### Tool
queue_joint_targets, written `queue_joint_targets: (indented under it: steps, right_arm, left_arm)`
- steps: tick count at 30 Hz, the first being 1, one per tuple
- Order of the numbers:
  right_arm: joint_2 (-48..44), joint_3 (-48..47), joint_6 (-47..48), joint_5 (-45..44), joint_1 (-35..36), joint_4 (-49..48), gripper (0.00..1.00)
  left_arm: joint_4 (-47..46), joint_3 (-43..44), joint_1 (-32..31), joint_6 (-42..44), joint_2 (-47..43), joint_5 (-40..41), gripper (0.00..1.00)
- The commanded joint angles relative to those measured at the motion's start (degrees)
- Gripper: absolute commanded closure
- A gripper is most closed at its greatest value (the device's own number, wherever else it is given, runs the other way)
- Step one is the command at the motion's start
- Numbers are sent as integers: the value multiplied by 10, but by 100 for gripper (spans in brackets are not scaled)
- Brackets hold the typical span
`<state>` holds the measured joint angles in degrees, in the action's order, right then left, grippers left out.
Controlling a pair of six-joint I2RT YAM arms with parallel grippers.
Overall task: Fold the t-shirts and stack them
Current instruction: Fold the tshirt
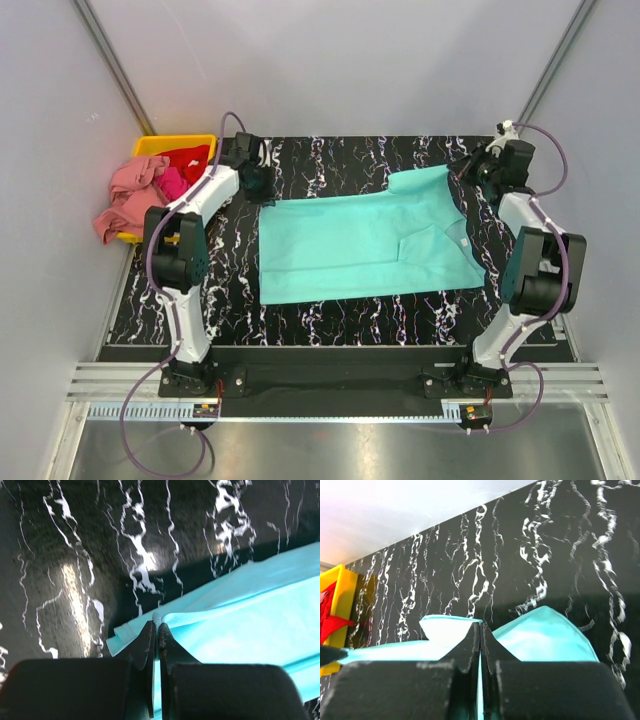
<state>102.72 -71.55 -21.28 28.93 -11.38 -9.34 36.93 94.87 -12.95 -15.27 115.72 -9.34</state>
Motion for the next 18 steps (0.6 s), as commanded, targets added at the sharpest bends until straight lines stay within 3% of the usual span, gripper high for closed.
queue_joint_targets:
  steps: [1, 18]
  right_arm:
    - [-80, 47, -4, -52, -1, -23, 100]
    - [-362, 250, -75, -190, -1, 146, 100]
  left_arm:
    - [-33, -23, -17, 29, -66, 23, 100]
    - [-23, -184, -71, 42, -174, 62, 100]
